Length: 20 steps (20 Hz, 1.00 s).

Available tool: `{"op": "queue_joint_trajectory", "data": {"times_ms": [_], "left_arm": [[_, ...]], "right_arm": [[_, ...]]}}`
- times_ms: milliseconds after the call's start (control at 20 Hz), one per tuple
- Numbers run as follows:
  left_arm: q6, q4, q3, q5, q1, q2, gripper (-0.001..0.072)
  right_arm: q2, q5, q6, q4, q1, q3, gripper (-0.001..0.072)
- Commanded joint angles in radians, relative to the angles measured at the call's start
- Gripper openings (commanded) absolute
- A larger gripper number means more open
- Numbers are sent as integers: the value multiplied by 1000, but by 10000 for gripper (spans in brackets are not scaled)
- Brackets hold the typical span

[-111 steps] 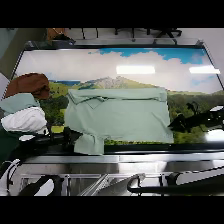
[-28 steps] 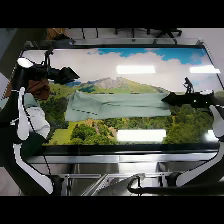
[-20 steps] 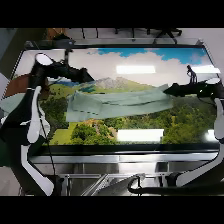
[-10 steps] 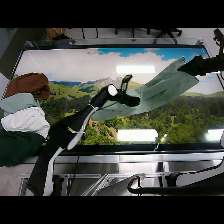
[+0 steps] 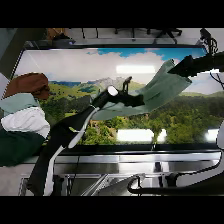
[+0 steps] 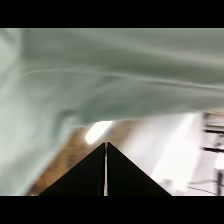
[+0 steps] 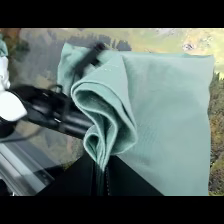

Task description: Fold the shirts.

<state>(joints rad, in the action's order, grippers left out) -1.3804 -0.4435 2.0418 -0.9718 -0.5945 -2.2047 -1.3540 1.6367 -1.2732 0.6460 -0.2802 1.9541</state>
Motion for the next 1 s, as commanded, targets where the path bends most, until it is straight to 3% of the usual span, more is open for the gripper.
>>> {"op": "queue_joint_trajectory", "data": {"times_ms": [0,200,500,550,600,650,750,950], "left_arm": [[154,259,-1,-267,182,185,16],[163,343,-1,-414,447,447,17],[164,338,-2,-467,734,666,18],[169,338,-2,-480,759,685,18],[169,338,-2,-500,777,696,18],[169,338,-2,-522,791,705,18],[169,340,-2,-560,808,713,18],[169,338,-2,-600,813,713,18]], "right_arm": [[-2,-54,-37,-3,56,0,17],[-37,-207,-52,-3,269,-5,17],[-301,-587,-38,37,718,-8,25],[-375,-682,-34,51,791,-8,127],[-446,-774,-13,50,853,-8,398],[-491,-826,-14,47,892,-8,479],[-500,-809,-14,32,902,-4,479],[-331,-634,-35,33,727,0,479]]}}
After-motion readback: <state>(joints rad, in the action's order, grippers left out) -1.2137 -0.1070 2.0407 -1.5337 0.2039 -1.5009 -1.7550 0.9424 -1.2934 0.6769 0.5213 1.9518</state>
